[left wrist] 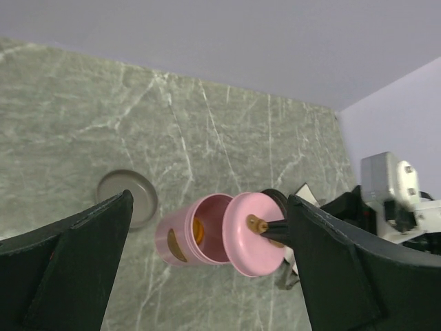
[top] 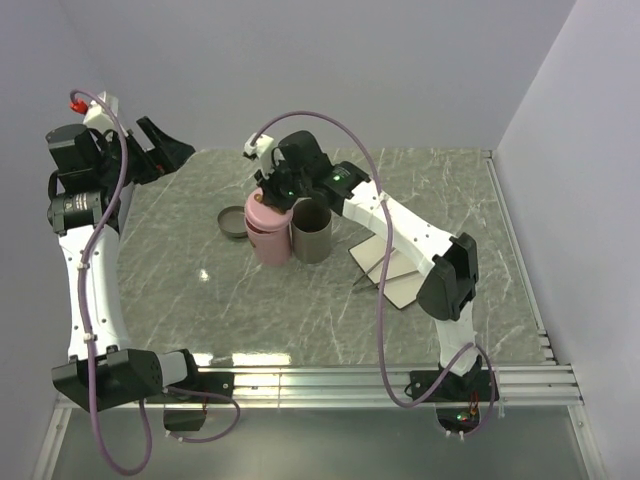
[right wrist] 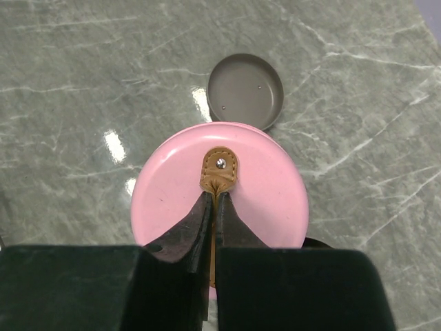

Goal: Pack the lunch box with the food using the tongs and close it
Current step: Close the box lid on the packing box.

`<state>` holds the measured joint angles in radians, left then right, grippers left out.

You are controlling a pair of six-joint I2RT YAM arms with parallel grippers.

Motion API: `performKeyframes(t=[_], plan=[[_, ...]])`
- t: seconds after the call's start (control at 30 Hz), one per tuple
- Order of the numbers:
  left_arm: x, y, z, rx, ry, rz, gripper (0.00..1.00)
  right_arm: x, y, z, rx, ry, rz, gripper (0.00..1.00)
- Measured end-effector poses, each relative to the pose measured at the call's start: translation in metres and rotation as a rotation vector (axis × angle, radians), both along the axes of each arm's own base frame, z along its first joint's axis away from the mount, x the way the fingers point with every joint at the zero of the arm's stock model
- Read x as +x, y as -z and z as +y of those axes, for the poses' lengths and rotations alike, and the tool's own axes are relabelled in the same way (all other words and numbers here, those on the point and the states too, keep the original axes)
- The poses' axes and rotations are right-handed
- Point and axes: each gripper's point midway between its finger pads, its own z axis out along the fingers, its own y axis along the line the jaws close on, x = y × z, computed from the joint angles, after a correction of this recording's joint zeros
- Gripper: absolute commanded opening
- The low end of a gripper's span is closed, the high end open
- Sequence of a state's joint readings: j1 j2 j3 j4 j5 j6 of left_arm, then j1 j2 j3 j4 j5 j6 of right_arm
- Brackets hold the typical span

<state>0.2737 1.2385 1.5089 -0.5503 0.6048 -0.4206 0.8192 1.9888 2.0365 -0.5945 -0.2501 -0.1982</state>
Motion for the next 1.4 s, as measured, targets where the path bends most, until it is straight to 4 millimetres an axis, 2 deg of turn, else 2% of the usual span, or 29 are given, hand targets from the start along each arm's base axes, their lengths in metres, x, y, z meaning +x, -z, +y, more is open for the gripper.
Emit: performKeyframes(t=[0.23,0.53,1.0,1.27,1.4], plan=[[-0.005,0.01,-0.009,-0.045,0.042,0.024,0.99,-0.001,0.018,0.008,-0.025,-0.01,0.02,0.0],[-0.011,0.024,-0.015,-0.071,0.076,0.045,0.99,0.01,0.026,0.017,-0.036,0.005,0.005,0.0],[-0.011,0.032,-0.012,-0.081,0.075,0.057,0.99,0.008,0.031,0.02,-0.054,0.004,-0.007,0.0],[-0.013,0.032,-0.014,-0.091,0.092,0.057,1.0,0.014,0.054,0.02,-0.1,0.011,0.004,0.0],[-0.013,0.032,-0.015,-0.092,0.095,0.058,0.99,0.013,0.056,0.021,-0.102,0.008,0.005,0.0]])
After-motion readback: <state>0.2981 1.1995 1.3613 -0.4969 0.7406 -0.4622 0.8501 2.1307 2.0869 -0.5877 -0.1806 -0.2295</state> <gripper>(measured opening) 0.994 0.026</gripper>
